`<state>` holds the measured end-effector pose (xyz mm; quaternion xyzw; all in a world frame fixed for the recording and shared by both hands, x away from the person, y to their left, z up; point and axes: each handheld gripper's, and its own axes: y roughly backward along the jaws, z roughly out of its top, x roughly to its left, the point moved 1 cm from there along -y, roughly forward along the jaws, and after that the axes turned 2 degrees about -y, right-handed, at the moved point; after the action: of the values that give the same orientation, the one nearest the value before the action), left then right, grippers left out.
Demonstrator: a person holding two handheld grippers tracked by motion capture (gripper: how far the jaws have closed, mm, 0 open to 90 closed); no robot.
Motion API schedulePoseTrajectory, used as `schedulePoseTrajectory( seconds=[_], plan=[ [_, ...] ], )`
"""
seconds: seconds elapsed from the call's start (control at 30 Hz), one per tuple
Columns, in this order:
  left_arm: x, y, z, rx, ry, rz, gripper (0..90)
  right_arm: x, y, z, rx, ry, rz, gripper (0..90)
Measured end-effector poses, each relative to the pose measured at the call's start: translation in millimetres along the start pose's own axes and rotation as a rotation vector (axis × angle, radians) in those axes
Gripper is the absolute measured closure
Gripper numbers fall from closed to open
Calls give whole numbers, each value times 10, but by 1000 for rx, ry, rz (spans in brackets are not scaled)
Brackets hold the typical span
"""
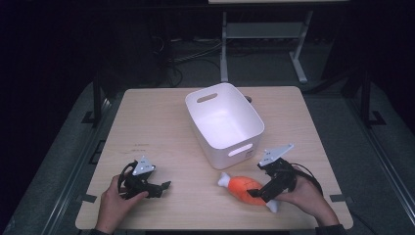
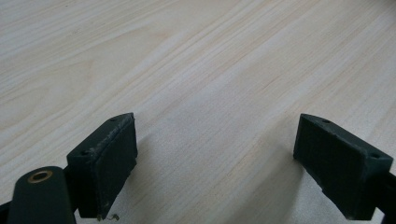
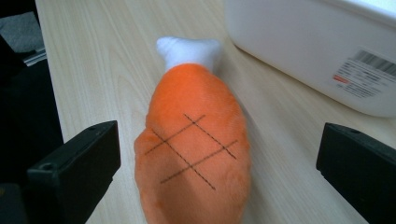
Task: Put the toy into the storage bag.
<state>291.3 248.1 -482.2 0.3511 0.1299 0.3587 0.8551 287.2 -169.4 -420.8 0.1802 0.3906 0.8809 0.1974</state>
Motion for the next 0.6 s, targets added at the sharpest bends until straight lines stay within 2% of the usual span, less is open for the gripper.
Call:
schedulePoseTrajectory(
  seconds=[0.6],
  plan=[
    [1, 1, 0, 1, -2, 0, 126, 89, -175, 38, 45, 52, 28, 0]
  ],
)
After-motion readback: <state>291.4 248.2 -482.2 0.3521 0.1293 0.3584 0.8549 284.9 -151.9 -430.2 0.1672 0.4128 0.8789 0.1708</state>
